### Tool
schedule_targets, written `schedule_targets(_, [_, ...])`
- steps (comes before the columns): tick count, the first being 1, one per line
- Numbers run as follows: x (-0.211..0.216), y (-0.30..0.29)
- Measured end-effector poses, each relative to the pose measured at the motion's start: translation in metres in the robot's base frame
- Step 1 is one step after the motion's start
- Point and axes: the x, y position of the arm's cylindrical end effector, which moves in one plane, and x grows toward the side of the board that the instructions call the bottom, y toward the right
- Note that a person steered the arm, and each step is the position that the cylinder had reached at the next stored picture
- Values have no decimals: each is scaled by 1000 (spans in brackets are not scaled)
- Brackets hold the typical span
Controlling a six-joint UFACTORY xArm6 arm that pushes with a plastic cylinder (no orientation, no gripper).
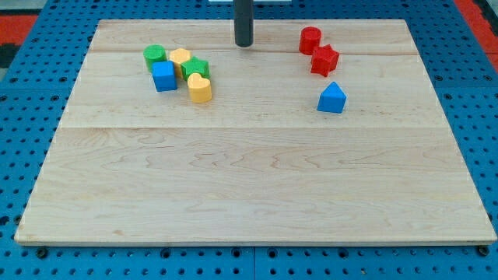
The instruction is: Push the red circle slightly towards the right side
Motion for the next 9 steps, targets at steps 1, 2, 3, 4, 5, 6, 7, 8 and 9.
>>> schedule_targets(1, [6,23])
schedule_targets(2, [5,34])
schedule_targets(3, [4,59])
schedule_targets(4, [3,71])
schedule_targets(5, [3,83])
schedule_targets(6, [1,98])
schedule_targets(7, [-2,111])
schedule_targets(8, [-2,109])
schedule_targets(9, [27,66])
